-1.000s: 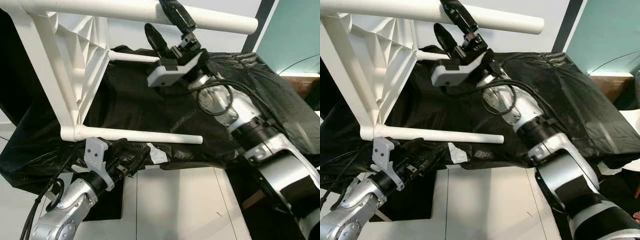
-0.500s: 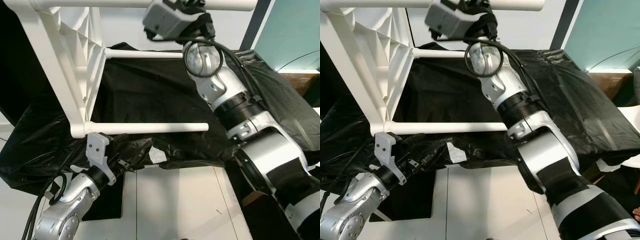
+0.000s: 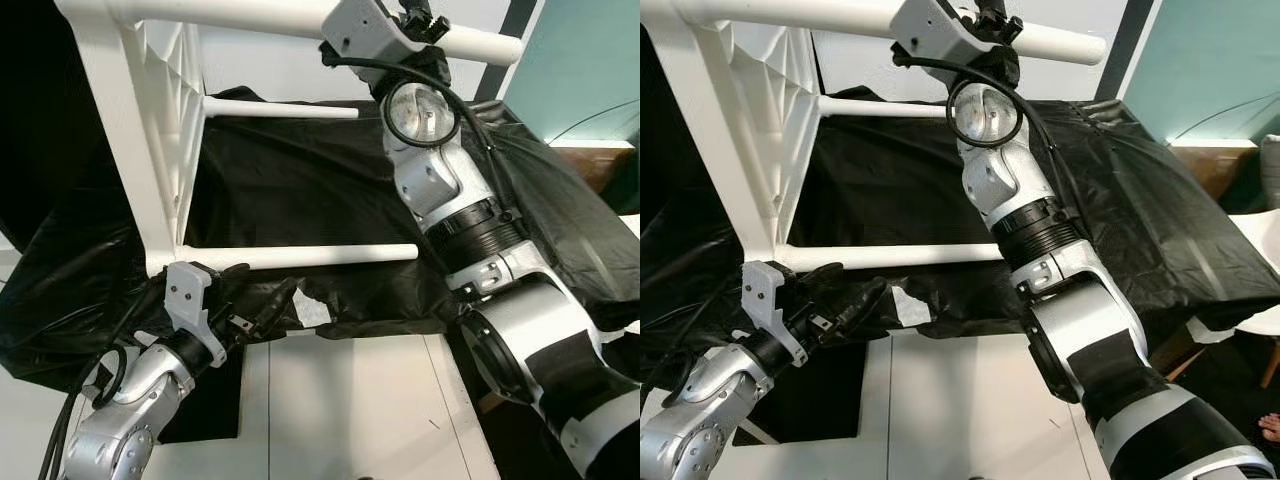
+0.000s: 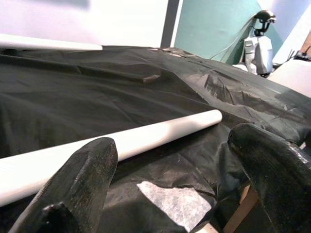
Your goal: Building children table
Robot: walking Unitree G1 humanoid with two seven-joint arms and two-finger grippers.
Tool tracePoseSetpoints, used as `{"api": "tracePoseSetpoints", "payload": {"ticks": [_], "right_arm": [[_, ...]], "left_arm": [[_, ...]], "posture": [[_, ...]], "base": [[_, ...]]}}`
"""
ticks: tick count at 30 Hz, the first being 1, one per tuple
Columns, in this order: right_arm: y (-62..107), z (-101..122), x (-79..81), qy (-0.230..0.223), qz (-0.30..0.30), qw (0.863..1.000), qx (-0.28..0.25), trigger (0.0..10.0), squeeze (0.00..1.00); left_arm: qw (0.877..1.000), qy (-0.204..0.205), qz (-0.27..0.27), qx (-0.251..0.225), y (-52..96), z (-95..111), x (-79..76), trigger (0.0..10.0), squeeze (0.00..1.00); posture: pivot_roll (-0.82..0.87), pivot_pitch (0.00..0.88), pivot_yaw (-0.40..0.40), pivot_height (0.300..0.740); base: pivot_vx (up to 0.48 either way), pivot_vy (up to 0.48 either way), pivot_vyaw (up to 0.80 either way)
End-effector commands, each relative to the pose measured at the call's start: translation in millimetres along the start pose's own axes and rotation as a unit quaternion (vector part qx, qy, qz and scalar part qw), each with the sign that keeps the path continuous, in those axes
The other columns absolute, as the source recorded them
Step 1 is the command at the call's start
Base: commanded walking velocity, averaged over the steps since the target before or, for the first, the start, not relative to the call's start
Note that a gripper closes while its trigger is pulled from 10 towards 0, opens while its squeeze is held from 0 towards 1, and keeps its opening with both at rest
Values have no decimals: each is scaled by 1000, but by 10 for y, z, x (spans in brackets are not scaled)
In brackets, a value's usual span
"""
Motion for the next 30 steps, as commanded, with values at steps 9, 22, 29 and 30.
{"api": "tracePoseSetpoints", "payload": {"ticks": [9, 22, 29, 30], "right_arm": [[62, -332, -1133, -312, -180, 932, 34, 10000, 0], [500, -1102, -1285, -330, -214, 914, 101, 10000, 0], [832, -1539, -1073, -314, -217, 909, 168, 10000, 0], [1014, -1788, -1016, -315, -234, 897, 205, 10000, 0]], "left_arm": [[999, 8, -37, -1, -32, -2, -88, 10000, 0], [999, 14, -44, -6, -34, 42, -101, 10000, 0], [999, 12, -42, -3, -1, 47, -89, 10000, 0], [999, 9, -41, 1, 19, 49, -80, 10000, 0]], "posture": [[-36, 0, -22, 740], [-34, 0, -1, 740], [-16, 0, 9, 740], [-8, 0, 12, 740]], "base": [[0, 0, 0], [0, 0, 0], [0, 0, 0], [0, 0, 0]]}}
Point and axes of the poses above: a point about 5 cm out from each wrist's last joint towards the gripper, its own y axis pointing back from the gripper into the wrist, its own z axis along the axis of the wrist's last joint, x = y × z, the point moved 6 cm from there along -y, pointing out of the wrist towards the gripper, and after that the axes turned 4 degrees about y, right-handed, at the moved point
